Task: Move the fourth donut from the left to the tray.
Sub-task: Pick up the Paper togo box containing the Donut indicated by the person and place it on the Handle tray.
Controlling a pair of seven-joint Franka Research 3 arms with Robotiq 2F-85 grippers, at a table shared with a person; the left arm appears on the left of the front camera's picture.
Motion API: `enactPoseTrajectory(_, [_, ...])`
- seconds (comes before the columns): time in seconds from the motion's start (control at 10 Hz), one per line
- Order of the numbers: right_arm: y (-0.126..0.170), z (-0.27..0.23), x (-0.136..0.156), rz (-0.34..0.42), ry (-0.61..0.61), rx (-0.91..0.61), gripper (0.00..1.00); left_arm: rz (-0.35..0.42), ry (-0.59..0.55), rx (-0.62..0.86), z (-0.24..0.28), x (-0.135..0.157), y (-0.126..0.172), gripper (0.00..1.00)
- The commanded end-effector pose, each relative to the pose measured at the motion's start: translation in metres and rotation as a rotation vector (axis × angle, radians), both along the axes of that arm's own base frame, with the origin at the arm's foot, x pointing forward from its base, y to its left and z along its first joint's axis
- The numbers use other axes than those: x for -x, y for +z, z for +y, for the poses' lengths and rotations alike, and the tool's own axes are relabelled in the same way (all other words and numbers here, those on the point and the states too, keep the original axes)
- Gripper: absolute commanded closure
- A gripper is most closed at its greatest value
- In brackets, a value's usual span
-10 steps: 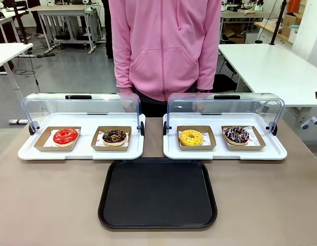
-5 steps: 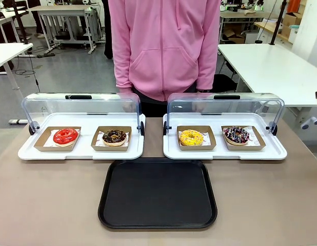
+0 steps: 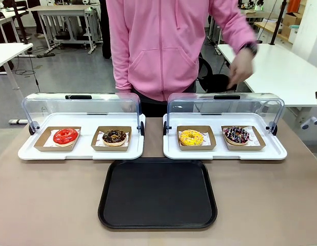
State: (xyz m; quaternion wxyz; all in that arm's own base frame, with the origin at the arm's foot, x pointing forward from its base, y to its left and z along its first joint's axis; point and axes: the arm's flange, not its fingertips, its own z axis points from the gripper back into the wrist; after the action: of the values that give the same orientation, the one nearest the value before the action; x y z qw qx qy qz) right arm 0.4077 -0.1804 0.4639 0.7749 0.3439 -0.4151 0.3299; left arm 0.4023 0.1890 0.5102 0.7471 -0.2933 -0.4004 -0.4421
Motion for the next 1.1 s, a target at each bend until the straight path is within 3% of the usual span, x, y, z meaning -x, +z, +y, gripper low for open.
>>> enactPoseTrajectory(0.0, [0.0008, 0.0009, -0.0027, -0.029, -0.002, -0.017, 0.0, -0.004, -0.003, 0.015, 0.0, -0.0004, 0.0022, 0.0])
enactPoseTrajectory(1.0, [0.0008, 0.0009, -0.0027, -0.029, -0.002, -0.017, 0.0, -0.004, -0.003, 0.015, 0.0, -0.0004, 0.0022, 0.0])
